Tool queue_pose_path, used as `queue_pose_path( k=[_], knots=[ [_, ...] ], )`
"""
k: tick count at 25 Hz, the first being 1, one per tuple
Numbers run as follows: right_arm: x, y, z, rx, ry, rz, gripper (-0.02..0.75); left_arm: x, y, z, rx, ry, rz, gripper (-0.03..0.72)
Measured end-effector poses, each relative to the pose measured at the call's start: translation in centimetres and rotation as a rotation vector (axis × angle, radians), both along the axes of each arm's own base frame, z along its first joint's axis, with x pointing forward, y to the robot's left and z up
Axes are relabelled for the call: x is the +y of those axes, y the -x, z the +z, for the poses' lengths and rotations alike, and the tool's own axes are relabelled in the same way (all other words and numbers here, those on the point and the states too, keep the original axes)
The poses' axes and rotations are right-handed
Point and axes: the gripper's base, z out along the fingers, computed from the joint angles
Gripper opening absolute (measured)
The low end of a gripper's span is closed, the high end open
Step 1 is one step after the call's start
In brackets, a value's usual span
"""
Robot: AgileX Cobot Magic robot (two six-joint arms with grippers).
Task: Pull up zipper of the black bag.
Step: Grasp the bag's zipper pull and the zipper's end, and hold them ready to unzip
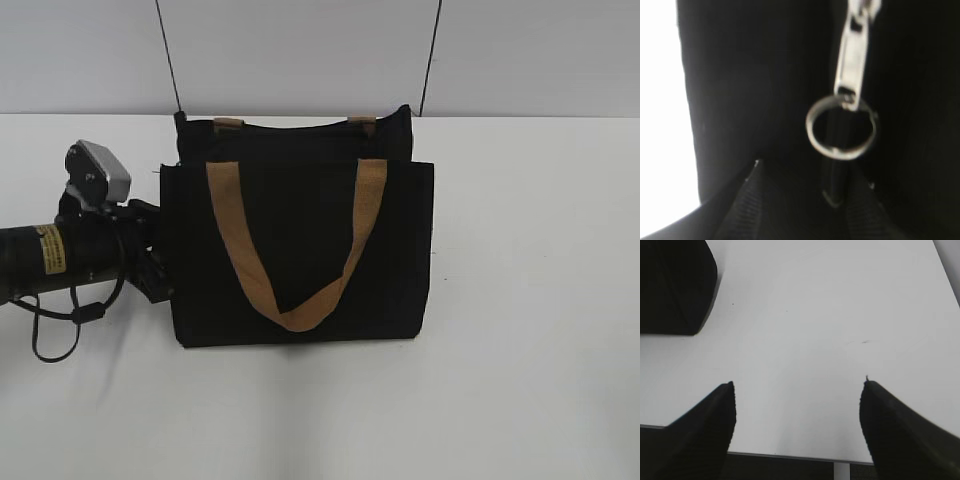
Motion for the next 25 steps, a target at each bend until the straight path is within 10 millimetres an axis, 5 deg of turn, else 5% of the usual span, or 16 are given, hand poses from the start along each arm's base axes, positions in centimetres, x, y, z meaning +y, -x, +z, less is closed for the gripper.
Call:
queue_pose_path(
  k=[9, 15, 25],
  knots=[
    [0.0, 0.0, 0.0, 0.0, 0.0, 0.0, 0.588, -0.6, -0.8, -0.1, -0.018, 0.025, -0.079, 0.025],
    [0.0, 0.0, 0.0, 0.0, 0.0, 0.0, 0.588, -0.3, -0.7, 0.7, -0.032, 0.007, -0.063, 0.025],
    [0.0, 0.0, 0.0, 0.0, 0.0, 0.0, 0.588, 2.9, 0.5, 6.6, -0.126, -0.085, 0.129, 0.023]
  ],
)
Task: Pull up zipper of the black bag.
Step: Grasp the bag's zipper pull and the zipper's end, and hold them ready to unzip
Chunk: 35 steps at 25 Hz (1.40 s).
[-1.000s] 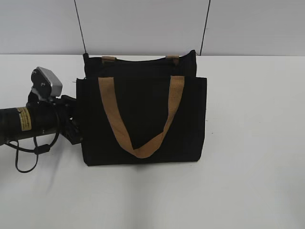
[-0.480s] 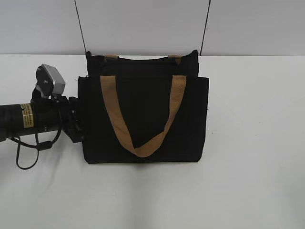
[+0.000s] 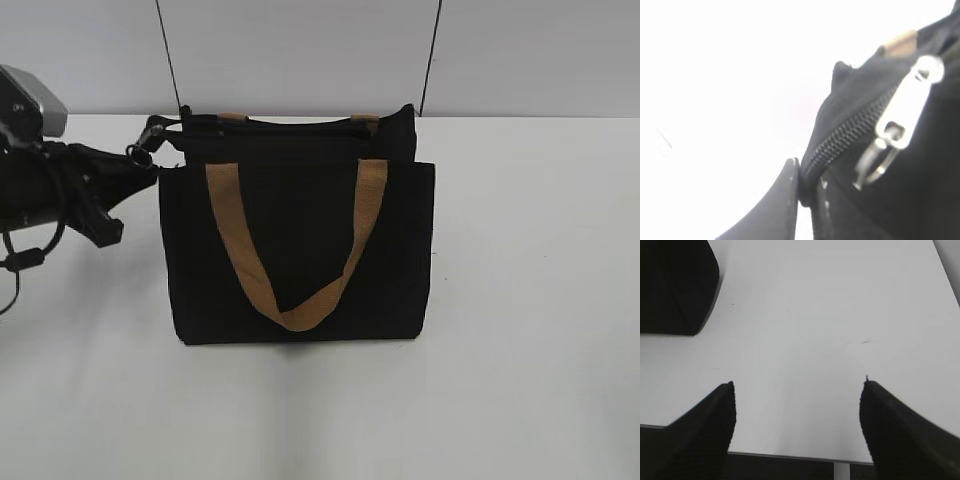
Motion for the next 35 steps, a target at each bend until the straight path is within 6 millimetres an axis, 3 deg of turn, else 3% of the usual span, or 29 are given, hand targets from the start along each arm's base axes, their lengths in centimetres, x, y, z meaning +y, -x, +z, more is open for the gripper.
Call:
queue_pose_path(
  k=[7, 10, 15, 25, 35],
  knots=[
    [0.1, 0.0, 0.0, 0.0, -0.016, 0.009, 0.588, 0.9, 1.2, 5.1, -0.112, -0.059, 0.085, 0.022],
    [0.4, 0.1, 0.3, -0.018, -0.05, 0.021, 0.588, 1.1, 1.5, 5.8, -0.098, -0.05, 0.115, 0.022],
    [0.7, -0.6, 2.6, -0.073, -0.099, 0.034, 0.588, 0.7, 1.6, 5.9, -0.092, -0.048, 0.107, 0.022],
    [0.8, -7.9, 6.8, 0.094, -0.053, 0.08, 0.588, 0.0, 1.8, 5.9, -0.093, -0.045, 0.081, 0.021],
    [1.4, -16.6, 6.5, 0.304, -0.133, 0.085, 0.588, -0.1, 1.8, 6.0, -0.101, -0.036, 0.074, 0.022]
  ],
)
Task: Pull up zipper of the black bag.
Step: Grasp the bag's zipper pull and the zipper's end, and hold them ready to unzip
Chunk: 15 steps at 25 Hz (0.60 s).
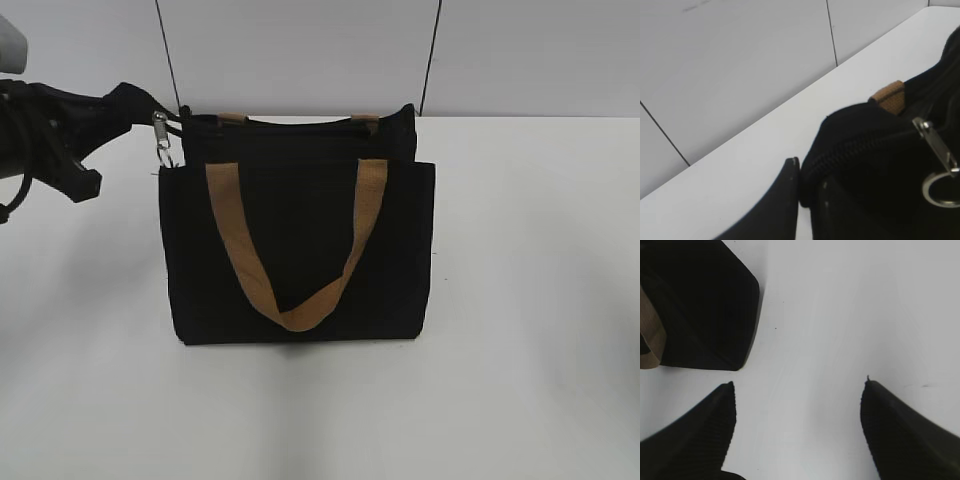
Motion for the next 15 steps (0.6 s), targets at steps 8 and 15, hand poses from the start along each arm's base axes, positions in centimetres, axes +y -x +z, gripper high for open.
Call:
queue_pose_path(
  k=[8, 15],
  knots=[
    [7.9, -4.9, -1.4, 0.071, -0.036, 0.15, 0.588, -0.1, 0.0, 0.1, -0.004, 0.012, -0.005, 0.022],
    [19.1, -8.5, -1.8, 0.093, -0.062, 0.306, 0.566, -0.1, 0.0, 0.2, -0.001, 0.043, 0.003, 0.022]
  ],
)
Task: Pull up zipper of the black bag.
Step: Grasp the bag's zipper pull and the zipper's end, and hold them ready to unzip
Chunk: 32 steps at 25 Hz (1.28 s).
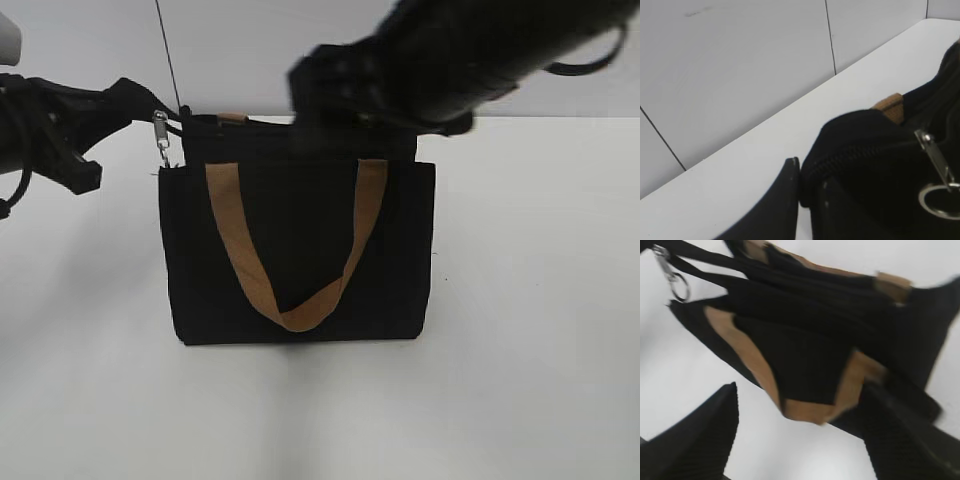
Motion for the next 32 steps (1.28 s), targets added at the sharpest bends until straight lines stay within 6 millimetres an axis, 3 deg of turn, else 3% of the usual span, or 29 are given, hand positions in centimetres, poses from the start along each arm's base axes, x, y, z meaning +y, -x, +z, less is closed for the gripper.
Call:
queue_pose_path(
  k=[5, 10, 18, 29, 32],
  knots=[
    [6.6, -1.6, -0.2, 0.061, -0.105, 0.079, 0.461, 0.0, -0.7, 1.0, -0.028, 0.022, 0.009, 0.022],
    [9.7, -3.0, -0.7, 0.115, -0.19, 0.125, 0.393, -0.1, -1.1, 1.8, -0.044, 0.041, 0.011, 0.022],
    [11.5, -4.3, -2.3, 0.133, -0.219, 0.132, 0.384, -0.2, -1.1, 1.9, -0.045, 0.043, 0.01, 0.022],
    [12.1, -7.1, -5.8, 0.111, -0.236, 0.044, 0.378, -0.3, -1.0, 1.8, -0.03, 0.049, -0.005, 0.022],
    [12.3, -7.6, -6.1, 0.088, -0.258, 0.016, 0.333, -0.4, -1.0, 1.8, -0.025, 0.051, -0.009, 0.022]
  ],
)
